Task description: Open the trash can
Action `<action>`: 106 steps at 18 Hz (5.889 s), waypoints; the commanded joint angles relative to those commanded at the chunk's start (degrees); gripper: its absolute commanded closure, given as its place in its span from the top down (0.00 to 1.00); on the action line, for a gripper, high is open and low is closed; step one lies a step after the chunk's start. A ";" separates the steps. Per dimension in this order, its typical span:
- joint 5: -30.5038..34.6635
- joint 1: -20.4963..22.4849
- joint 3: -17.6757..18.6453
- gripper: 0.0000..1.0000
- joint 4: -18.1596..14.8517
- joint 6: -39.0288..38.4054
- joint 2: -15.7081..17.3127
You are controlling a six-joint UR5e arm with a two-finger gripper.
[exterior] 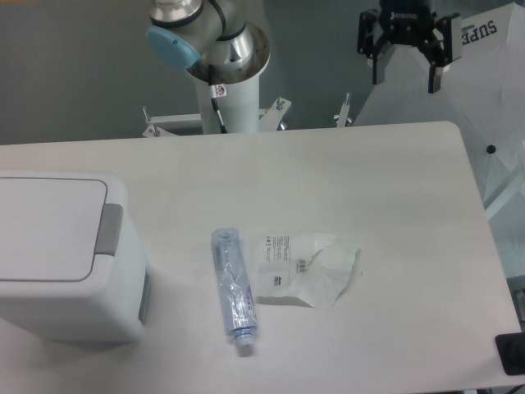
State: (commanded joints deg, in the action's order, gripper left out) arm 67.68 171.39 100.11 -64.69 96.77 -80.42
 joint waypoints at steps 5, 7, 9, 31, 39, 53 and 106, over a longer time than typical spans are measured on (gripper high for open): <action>-0.08 -0.26 -0.17 1.00 -0.09 -1.75 0.00; -0.44 -1.05 -0.52 1.00 -0.09 -8.22 0.00; -2.71 -3.59 -0.62 1.00 0.00 -17.53 -0.09; -9.76 -26.80 -1.67 1.00 10.27 -64.42 -5.97; -7.91 -33.91 -3.96 1.00 13.71 -74.44 -11.68; -7.91 -38.67 -6.33 1.00 16.35 -78.66 -17.57; 9.55 -34.54 -12.13 1.00 16.35 -74.89 -18.54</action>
State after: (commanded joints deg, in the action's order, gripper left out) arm 77.23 136.84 87.98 -48.34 21.88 -98.96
